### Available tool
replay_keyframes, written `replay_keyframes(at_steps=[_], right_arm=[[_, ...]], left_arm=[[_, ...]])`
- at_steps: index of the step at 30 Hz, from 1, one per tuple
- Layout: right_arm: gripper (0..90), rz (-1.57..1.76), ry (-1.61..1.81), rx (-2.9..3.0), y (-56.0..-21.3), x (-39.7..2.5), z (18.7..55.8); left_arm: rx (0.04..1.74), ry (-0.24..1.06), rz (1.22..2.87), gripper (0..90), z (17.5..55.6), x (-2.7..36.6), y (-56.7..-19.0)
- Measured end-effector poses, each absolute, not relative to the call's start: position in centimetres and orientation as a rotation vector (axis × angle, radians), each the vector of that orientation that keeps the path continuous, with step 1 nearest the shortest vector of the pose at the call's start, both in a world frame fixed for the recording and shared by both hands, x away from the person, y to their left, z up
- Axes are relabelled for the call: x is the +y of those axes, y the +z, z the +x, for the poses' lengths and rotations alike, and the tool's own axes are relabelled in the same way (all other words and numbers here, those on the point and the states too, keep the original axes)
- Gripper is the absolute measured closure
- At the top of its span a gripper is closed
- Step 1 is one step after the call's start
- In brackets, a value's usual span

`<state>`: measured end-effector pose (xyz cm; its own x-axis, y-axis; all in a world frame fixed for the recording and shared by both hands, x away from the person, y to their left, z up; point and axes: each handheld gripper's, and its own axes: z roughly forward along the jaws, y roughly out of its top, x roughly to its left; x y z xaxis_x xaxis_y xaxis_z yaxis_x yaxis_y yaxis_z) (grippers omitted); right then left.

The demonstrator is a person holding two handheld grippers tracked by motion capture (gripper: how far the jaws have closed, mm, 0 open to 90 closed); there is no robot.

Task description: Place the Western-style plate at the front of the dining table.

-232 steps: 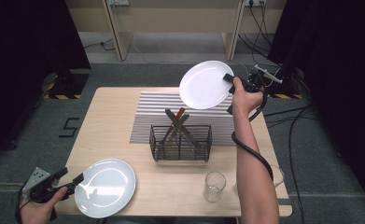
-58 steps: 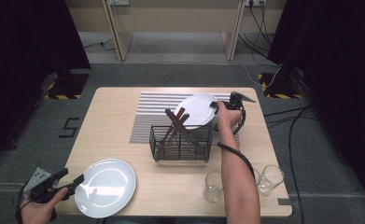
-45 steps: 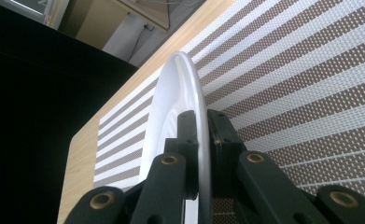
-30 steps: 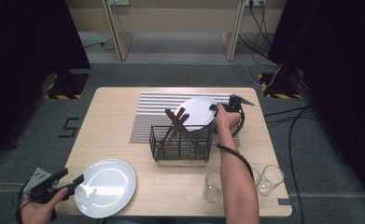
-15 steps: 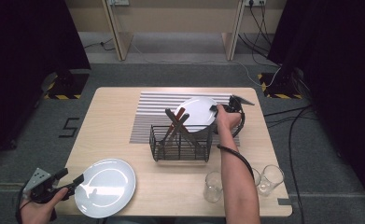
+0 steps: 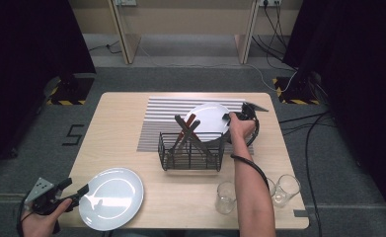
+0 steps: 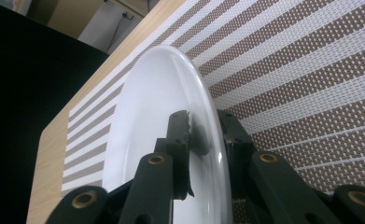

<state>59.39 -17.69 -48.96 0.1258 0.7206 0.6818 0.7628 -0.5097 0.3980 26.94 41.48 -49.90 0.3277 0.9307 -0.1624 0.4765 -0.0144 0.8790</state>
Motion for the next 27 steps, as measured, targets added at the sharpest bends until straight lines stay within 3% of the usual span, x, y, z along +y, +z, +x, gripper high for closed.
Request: replay_keyframes(at_steps=[27], right_arm=[[61.8,-2.42,-1.177,-1.781,-49.3,-17.37,59.47]], left_arm=[[1.289,0.602,1.642,20.0,26.93,41.48,-49.86]])
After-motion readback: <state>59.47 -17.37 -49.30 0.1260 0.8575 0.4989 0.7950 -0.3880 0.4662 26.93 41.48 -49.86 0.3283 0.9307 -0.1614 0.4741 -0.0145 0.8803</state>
